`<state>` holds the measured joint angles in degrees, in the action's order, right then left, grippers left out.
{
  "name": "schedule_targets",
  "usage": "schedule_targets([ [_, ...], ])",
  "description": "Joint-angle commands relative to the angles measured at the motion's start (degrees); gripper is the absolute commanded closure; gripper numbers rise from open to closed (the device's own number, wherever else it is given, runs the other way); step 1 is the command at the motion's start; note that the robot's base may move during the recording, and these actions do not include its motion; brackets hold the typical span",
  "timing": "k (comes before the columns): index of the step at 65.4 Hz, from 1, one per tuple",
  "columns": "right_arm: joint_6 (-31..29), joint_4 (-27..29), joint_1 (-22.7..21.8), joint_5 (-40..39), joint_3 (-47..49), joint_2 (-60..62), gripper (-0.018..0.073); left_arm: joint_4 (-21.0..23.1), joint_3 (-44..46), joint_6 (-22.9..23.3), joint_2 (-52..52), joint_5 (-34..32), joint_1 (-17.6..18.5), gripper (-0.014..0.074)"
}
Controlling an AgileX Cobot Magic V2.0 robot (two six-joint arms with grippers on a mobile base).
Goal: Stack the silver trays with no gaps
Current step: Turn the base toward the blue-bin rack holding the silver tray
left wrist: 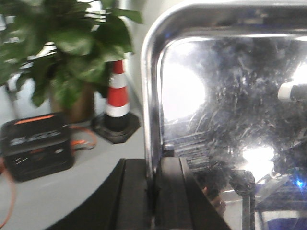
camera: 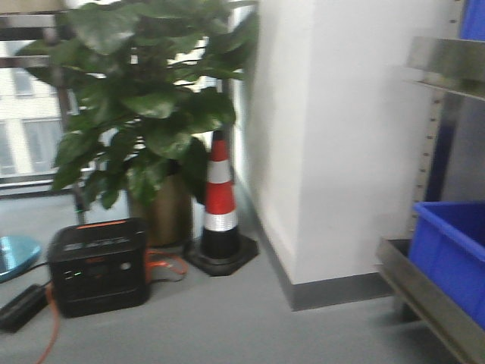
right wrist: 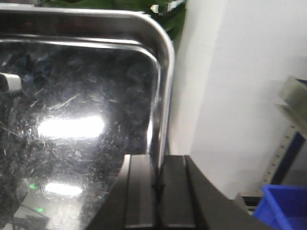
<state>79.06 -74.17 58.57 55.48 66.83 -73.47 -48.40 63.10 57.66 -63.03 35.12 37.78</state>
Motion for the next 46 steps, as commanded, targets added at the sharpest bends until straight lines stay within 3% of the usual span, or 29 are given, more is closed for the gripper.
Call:
schedule_targets([
  [1,-0.5,-3.1,-0.2,1.0,0.4,0.5,0.0634,-1.4,0.4,-0.1,0.5,-0.2,0.2,0.0613],
  [46,-0.5,-3.1,-0.2,-4.9,0.4,0.5,0.0634,-1.4,0.4,-0.1,0.5,-0.2,0.2,0.0613],
])
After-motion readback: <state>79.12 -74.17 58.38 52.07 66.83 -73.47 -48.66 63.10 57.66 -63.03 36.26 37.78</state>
